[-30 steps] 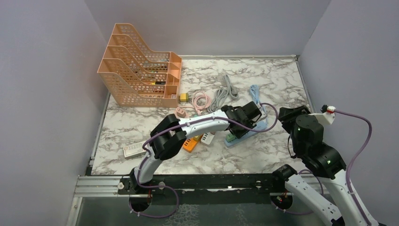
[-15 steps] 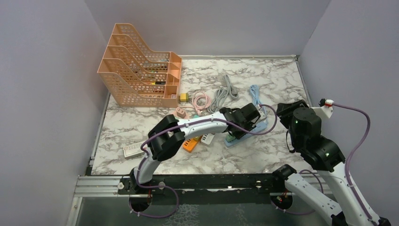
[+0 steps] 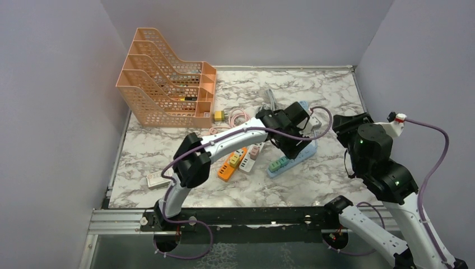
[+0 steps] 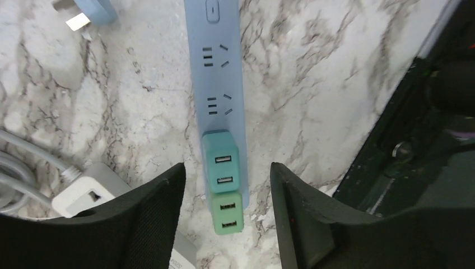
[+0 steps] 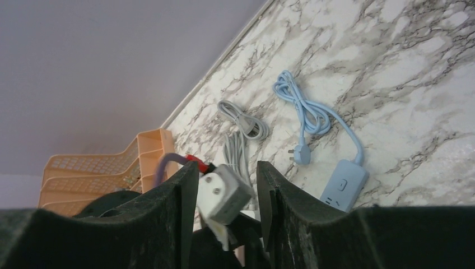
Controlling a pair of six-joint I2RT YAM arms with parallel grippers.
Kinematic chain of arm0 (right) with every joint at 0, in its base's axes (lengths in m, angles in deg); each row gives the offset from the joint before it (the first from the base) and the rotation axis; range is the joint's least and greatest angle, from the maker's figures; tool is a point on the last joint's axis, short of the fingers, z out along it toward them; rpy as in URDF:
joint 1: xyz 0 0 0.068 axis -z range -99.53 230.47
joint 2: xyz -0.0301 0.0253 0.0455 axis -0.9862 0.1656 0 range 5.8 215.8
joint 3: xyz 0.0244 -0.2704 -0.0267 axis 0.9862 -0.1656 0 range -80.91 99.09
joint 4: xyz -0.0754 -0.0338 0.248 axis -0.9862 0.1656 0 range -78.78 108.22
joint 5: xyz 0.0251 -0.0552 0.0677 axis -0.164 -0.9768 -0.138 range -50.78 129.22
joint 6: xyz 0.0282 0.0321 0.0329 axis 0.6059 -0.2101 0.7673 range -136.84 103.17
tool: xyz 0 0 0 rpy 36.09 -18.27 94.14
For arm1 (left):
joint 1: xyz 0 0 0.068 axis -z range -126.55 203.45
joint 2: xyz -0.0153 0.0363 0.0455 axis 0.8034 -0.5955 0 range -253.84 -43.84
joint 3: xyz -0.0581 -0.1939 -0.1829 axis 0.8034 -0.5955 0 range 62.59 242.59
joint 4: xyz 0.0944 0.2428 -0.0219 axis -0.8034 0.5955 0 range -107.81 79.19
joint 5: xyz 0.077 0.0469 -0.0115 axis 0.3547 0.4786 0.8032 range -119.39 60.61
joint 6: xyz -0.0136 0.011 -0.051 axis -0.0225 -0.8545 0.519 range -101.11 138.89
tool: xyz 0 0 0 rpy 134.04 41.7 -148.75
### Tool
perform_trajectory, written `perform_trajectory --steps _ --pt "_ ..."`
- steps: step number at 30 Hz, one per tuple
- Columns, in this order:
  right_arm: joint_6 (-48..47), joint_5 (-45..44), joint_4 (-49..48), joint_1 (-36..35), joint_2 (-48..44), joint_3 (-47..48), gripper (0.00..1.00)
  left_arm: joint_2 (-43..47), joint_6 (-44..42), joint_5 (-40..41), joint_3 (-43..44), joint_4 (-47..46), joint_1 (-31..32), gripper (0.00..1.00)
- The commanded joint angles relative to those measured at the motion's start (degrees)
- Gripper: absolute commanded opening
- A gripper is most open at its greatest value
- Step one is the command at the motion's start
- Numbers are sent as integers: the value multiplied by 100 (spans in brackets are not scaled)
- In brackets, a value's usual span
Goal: Insert the plug
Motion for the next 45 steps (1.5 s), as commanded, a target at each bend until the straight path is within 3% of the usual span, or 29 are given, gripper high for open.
perform_trajectory --steps 1,8,14,19,29,35,45 --pt "-186 265 -226 13 151 186 43 804 -20 -715 444 16 -209 60" --pt "-332 695 -416 8 490 51 44 1890 480 -558 -799 -679 -873 63" --pt "-639 1462 -878 14 909 -157 45 3249 1114 520 -3004 -1893 -1658 70" --pt "-555 2108 -1136 8 1295 -387 45 3455 1169 1169 -3849 -1998 -1897 76" --pt "-497 2647 -1575 12 1671 -862 44 2583 1086 1417 -3888 -1971 -2044 71" --pt "-351 2772 -1798 8 1627 -1244 43 1995 1130 1773 -3688 -1699 -2095 62" --pt "-350 2795 -1811 8 1483 -1475 43 1596 1058 1978 -3546 -1626 -2105 65"
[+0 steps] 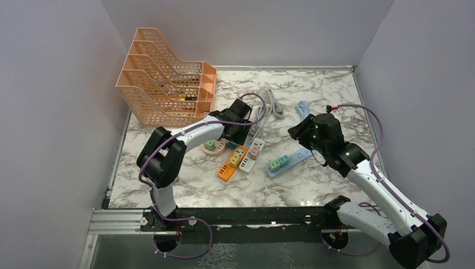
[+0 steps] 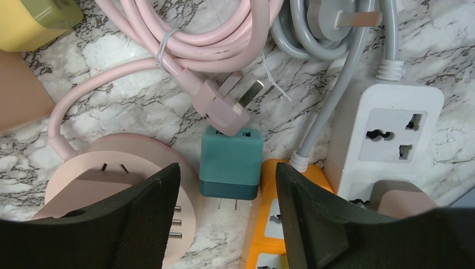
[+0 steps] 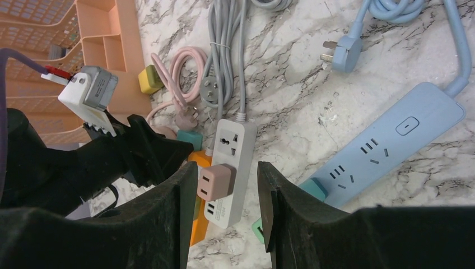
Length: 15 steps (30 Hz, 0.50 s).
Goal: Insert the plug
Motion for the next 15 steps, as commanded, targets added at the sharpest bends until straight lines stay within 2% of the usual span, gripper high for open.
perform_trajectory --steps 1,7,13,15 --pt "33 111 -194 10 -158 -88 43 -169 -40 145 240 66 -26 65" --pt "13 58 -89 8 -349 -186 43 -388 -7 112 330 138 -26 60" --pt "-49 31 12 8 -500 -180 43 -592 35 105 366 266 -26 60" --pt "-56 36 64 9 -532 -179 43 -636 50 75 341 265 -26 56"
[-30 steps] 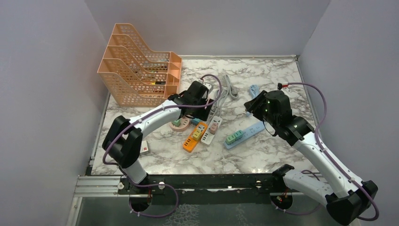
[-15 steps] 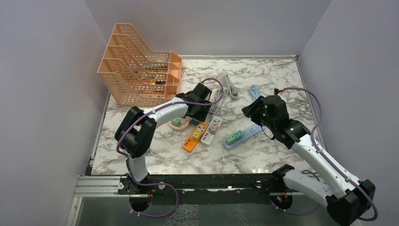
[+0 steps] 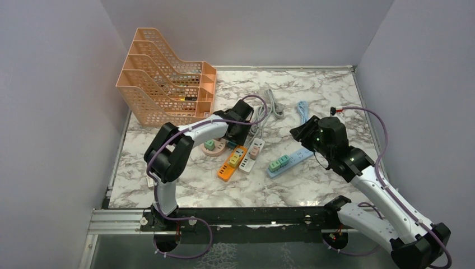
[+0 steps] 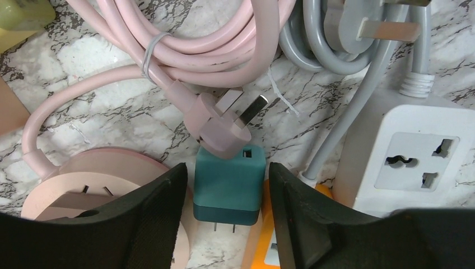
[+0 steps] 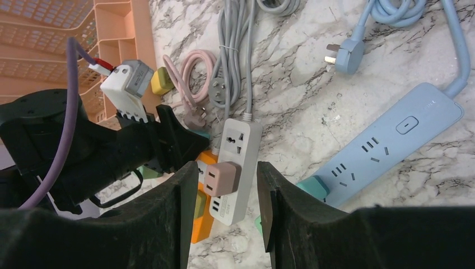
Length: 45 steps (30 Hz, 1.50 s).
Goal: Insert the plug
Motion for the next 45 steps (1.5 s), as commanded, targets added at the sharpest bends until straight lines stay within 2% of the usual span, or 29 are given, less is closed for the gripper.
perform_trajectory --steps 1,5,9,14,19,25,31,35,41,45 --pt "-53 33 90 8 -117 -32 43 -136 51 50 84 191 -15 54" --pt "-66 122 102 12 -145 -33 43 -146 81 66 59 196 -15 39" --pt "-73 232 75 10 -145 -61 43 -106 82 61 141 185 -15 34" --pt "-235 483 -43 9 -118 -92 43 328 52 -70 226 112 -2 33" --pt "-828 1059 -353 12 2 -83 45 920 -143 -507 161 -60 2 33" --pt "-1333 2225 -727 8 556 89 48 1521 -367 -1515 -224 -707 11 33" --pt "-1244 3201 -1094 10 1095 286 49 1942 -597 -2564 -865 -1766 118 32" --pt "-1064 3318 -942 21 1357 570 49 2180 -877 -3184 -1279 -2460 252 29" --pt "-772 2976 -883 19 1276 535 48 2422 -1268 -3596 -1617 -3100 468 28" --pt "-826 3066 -817 17 1367 512 48 2537 -1415 -3817 -1708 -3381 552 28"
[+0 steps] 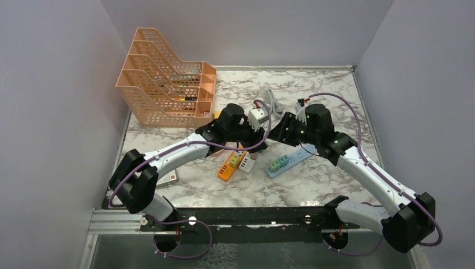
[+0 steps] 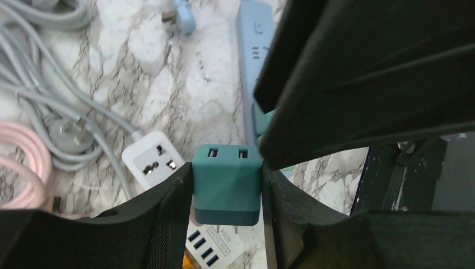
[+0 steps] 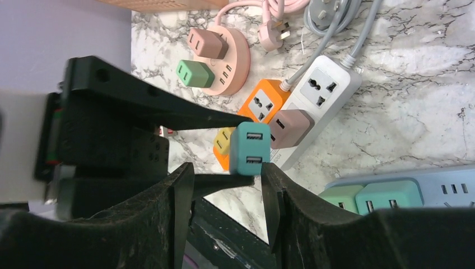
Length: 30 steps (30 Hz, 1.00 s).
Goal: Insert the plug
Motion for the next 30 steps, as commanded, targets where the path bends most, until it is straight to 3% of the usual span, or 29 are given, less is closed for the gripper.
perform_trajectory --steps 1,14,24,26,30 --pt "35 142 -42 17 33 36 48 336 -381 -616 -92 -804 71 28" --pt "118 609 -11 12 95 -171 44 525 -612 -940 -209 -1097 88 28" --pt "79 1266 -158 20 235 -139 22 512 -821 -888 -104 -908 97 28" --pt "53 1260 -157 20 238 -126 16 508 -788 -784 -66 -858 97 34" --pt "142 720 -137 19 74 -122 12 533 -597 -328 56 -610 97 67"
